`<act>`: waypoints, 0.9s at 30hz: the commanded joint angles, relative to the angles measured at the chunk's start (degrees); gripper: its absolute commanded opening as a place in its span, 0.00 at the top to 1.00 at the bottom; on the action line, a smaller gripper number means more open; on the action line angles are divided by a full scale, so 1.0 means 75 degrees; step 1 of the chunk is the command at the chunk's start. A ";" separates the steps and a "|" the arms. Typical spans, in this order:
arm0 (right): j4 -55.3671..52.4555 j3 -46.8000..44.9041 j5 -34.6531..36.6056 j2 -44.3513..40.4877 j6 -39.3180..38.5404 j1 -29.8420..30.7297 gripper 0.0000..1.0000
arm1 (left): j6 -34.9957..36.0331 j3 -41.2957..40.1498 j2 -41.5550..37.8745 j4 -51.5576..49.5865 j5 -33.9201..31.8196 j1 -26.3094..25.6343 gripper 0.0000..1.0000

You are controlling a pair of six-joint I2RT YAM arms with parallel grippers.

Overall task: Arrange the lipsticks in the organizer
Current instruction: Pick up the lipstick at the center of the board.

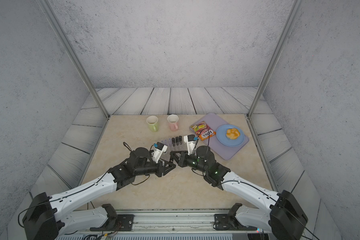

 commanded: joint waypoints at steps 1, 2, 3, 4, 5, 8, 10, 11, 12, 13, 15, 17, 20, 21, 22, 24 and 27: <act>-0.0604 0.0292 0.0108 -0.0069 0.0400 0.0013 0.67 | 0.0995 0.0154 -0.0484 -0.0398 -0.0523 0.0021 1.00; -0.0868 0.0363 0.0153 -0.0117 0.0467 -0.0003 0.59 | 0.1227 0.0113 -0.0631 -0.0466 -0.0703 0.0015 1.00; -0.1481 0.0548 0.0223 -0.0207 0.0512 -0.0062 0.52 | 0.1546 0.0107 -0.0850 -0.0628 -0.0973 0.0001 1.00; -0.2132 0.0757 0.0224 -0.0253 0.0513 -0.0127 0.50 | 0.1776 0.0126 -0.0977 -0.0826 -0.1235 -0.0002 1.00; -0.2751 0.1047 0.0119 -0.0258 0.0473 -0.0233 0.49 | 0.2027 0.0160 -0.1062 -0.1032 -0.1511 -0.0002 1.00; -0.4415 0.1974 -0.0297 -0.0005 0.0033 -0.0338 0.48 | 0.2644 0.0236 -0.1130 -0.1512 -0.1997 -0.0002 1.00; -0.5048 0.2446 -0.0716 0.0344 -0.0170 -0.0339 0.48 | 0.2873 0.0287 -0.1069 -0.1707 -0.2048 -0.0002 1.00; -0.5237 0.2664 -0.0929 0.0519 -0.0219 -0.0339 0.48 | 0.2931 0.0308 -0.1045 -0.1734 -0.2030 -0.0002 1.00; -0.5375 0.2857 -0.1125 0.0697 -0.0229 -0.0339 0.48 | 0.2957 0.0332 -0.1029 -0.1736 -0.1989 -0.0011 1.00; -0.5465 0.3037 -0.1296 0.0858 -0.0210 -0.0337 0.49 | 0.2956 0.0348 -0.1026 -0.1717 -0.1966 -0.0014 1.00; -0.5435 0.3237 -0.1618 0.1111 -0.0069 -0.0339 0.51 | 0.2964 0.0336 -0.1074 -0.1674 -0.1971 -0.0023 1.00; -0.5279 0.3272 -0.1772 0.1237 0.0123 -0.0339 0.57 | 0.2989 0.0328 -0.1123 -0.1694 -0.1991 -0.0026 1.00; -0.5104 0.3256 -0.1791 0.1348 0.0293 -0.0339 0.63 | 0.3012 0.0257 -0.1164 -0.1658 -0.1929 -0.0055 1.00; -0.5036 0.3270 -0.1797 0.1383 0.0337 -0.0339 0.64 | 0.3027 0.0245 -0.1161 -0.1650 -0.1912 -0.0075 1.00; -0.4923 0.3264 -0.1814 0.1440 0.0418 -0.0339 0.65 | 0.3026 0.0248 -0.1143 -0.1649 -0.1909 -0.0098 1.00; -0.4640 0.3237 -0.1929 0.1552 0.0664 -0.0348 0.65 | 0.3063 0.0253 -0.1111 -0.1649 -0.1915 -0.0146 1.00; -0.4358 0.3243 -0.2211 0.1761 0.0950 -0.0361 0.63 | 0.3151 0.0263 -0.1123 -0.1680 -0.2000 -0.0228 1.00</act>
